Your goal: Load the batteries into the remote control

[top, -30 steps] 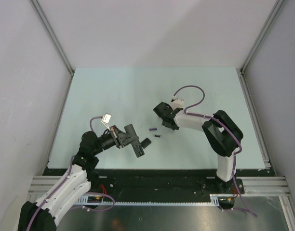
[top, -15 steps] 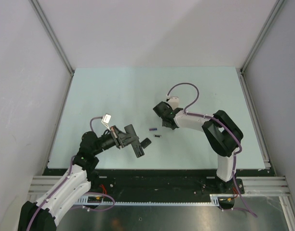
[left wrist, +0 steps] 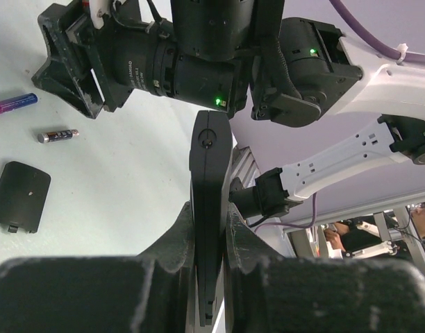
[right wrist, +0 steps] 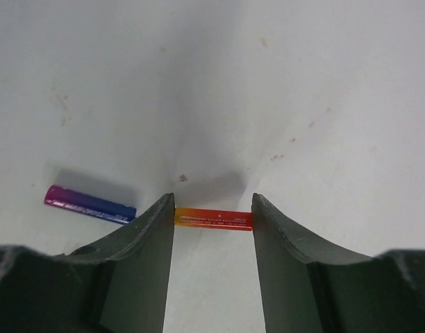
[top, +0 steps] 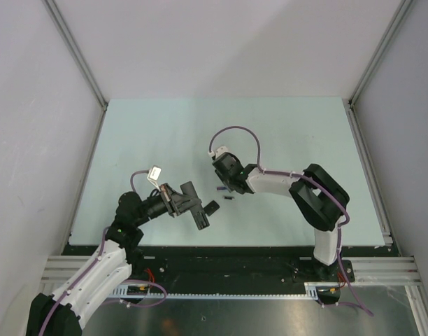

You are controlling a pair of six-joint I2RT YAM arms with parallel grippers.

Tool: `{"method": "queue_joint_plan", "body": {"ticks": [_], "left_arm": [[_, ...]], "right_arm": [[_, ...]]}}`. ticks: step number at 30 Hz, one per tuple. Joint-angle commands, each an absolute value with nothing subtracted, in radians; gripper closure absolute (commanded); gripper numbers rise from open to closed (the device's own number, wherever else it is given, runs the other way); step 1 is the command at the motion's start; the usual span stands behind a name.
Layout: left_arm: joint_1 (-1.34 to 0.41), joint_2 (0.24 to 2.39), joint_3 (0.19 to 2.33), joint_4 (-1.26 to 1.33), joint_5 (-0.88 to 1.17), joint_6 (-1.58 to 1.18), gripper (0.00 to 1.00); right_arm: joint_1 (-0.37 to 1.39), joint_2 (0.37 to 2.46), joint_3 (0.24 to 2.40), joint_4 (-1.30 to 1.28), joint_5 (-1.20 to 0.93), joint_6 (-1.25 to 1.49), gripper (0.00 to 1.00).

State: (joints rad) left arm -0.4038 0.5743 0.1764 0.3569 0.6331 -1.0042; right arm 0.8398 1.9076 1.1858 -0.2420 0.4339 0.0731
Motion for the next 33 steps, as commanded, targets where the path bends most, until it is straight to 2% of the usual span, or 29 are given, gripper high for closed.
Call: {"method": "queue_joint_plan", "body": {"ticks": [1,9,17,33], "left_arm": [[-0.410,0.552,0.170,0.394,0.657,-1.009,1.00],[-0.410,0.543,0.164,0.394,0.658,-1.014,1.00],[-0.410,0.535,0.163,0.394,0.652,-1.019,1.00],[-0.410,0.528,0.164,0.393,0.649,-1.022,1.00]], "right_arm": [[0.836,1.891,1.175,-0.221,0.345,-0.083,0.60],[0.824,1.910,1.167,-0.265,0.216,-0.202,0.62],[0.756,1.910,1.166,-0.290,0.120,-0.173,0.56],[0.744,1.916,1.166,-0.282,0.124,-0.138,0.34]]}}
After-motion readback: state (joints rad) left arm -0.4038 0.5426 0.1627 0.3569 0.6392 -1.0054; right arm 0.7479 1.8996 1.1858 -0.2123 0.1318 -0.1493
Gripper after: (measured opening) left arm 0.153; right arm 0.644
